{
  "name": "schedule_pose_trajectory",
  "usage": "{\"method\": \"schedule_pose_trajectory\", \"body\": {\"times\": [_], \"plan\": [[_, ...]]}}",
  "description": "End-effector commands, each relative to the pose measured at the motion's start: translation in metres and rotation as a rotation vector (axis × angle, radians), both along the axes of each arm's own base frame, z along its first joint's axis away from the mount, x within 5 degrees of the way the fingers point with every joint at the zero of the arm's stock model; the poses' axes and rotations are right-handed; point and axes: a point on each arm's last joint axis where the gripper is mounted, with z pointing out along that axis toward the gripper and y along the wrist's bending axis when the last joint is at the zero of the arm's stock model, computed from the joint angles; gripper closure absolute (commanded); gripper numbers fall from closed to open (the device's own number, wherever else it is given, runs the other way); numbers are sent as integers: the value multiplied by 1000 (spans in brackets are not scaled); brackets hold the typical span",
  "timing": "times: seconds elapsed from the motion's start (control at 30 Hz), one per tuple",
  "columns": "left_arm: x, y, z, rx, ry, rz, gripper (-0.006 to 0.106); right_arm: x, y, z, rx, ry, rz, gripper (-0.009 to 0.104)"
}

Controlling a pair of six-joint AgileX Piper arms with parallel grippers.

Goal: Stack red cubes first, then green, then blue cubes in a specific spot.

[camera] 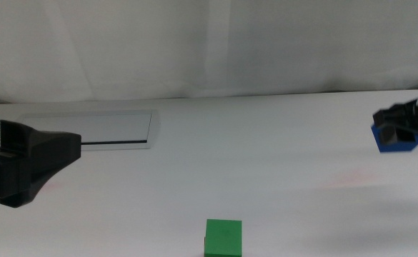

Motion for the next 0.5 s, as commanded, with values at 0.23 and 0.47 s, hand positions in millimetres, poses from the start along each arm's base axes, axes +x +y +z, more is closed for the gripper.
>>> {"method": "schedule_pose_trajectory", "body": {"times": [0.23,0.47], "plan": [[-2,0,-2,-3,27,-2,12,-46,62,87,74,-52,176,98],[-4,1,-4,7,49,-2,12,-80,110,91,66,8,311,98]]}}
